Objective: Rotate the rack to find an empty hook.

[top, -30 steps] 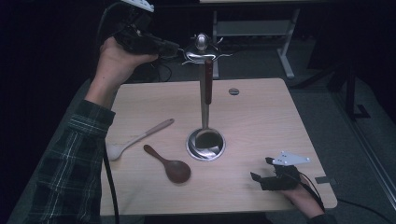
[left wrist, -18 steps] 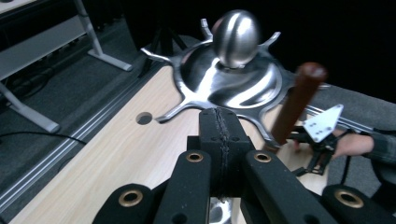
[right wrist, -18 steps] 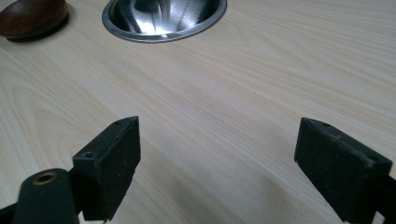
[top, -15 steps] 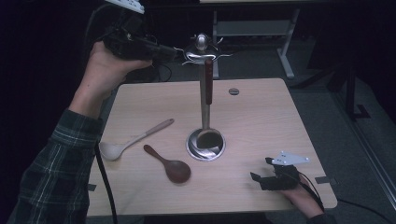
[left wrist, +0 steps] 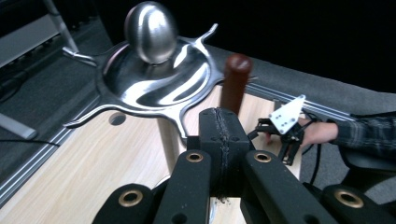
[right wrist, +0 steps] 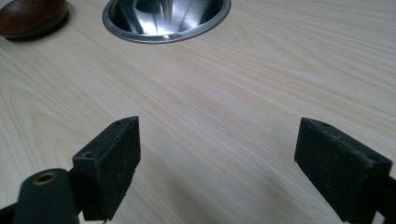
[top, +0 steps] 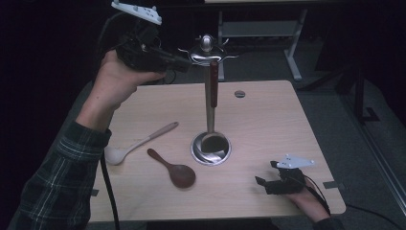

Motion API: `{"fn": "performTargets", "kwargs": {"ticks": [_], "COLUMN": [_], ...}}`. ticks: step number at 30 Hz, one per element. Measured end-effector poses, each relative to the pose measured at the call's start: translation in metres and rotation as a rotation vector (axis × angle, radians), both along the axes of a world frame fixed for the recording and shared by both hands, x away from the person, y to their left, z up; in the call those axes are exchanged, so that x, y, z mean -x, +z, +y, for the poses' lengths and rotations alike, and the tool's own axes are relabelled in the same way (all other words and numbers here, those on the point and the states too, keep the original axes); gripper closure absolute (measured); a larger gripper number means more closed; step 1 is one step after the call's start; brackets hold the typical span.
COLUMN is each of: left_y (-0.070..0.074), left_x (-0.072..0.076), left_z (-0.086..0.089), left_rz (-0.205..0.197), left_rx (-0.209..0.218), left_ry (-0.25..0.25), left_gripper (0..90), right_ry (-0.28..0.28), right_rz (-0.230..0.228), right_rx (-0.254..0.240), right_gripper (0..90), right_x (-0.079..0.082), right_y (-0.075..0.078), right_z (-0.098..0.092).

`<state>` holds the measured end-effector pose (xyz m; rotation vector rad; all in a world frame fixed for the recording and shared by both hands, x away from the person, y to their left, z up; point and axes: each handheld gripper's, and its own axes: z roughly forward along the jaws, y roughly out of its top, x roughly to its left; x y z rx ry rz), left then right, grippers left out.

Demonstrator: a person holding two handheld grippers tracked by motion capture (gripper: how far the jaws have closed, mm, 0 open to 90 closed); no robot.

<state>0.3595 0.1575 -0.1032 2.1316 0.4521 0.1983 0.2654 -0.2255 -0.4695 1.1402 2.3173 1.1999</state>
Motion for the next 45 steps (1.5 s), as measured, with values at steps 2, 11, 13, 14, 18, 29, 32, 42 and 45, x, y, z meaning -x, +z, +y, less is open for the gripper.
{"fn": "performTargets", "kwargs": {"ticks": [2, 11, 13, 14, 18, 29, 32, 42, 45], "left_y": [-0.001, 0.000, 0.000, 0.000, 0.000, -0.002, -0.003, -0.003, -0.004], "left_x": [-0.001, -0.002, -0.002, -0.003, -0.007, -0.023, -0.029, -0.050, -0.056], "left_z": [0.001, 0.004, 0.005, 0.006, 0.010, 0.019, 0.022, 0.021, 0.021], "left_rz": [0.005, -0.002, -0.011, -0.010, -0.019, -0.020, -0.021, -0.017, -0.013], "left_rx": [0.014, 0.015, 0.008, 0.009, 0.009, 0.022, 0.028, 0.035, 0.038], "left_ry": [-0.001, 0.010, 0.023, 0.027, 0.045, 0.110, 0.126, 0.163, 0.170], "left_gripper": [90.0, 90.0, 90.0, 90.0, 90.0, 90.0, 90.0, 90.0, 90.0], "right_ry": [0.000, -0.001, 0.000, 0.001, 0.000, -0.001, 0.001, -0.001, 0.000], "right_rz": [-0.001, -0.001, -0.002, -0.002, 0.000, 0.000, 0.001, 0.001, -0.003], "right_rx": [-0.001, -0.001, 0.000, 0.001, 0.000, 0.000, 0.000, 0.001, 0.001], "right_gripper": [13.9, 13.9, 13.9, 13.9, 13.9, 13.9, 13.9, 13.9, 13.9], "right_x": [0.000, 0.000, -0.001, -0.001, -0.001, -0.001, -0.001, -0.001, -0.001], "right_y": [0.000, 0.000, 0.000, 0.000, 0.000, 0.000, 0.000, 0.000, 0.000], "right_z": [0.000, 0.000, 0.000, 0.000, 0.000, -0.001, -0.001, -0.001, -0.001]}}
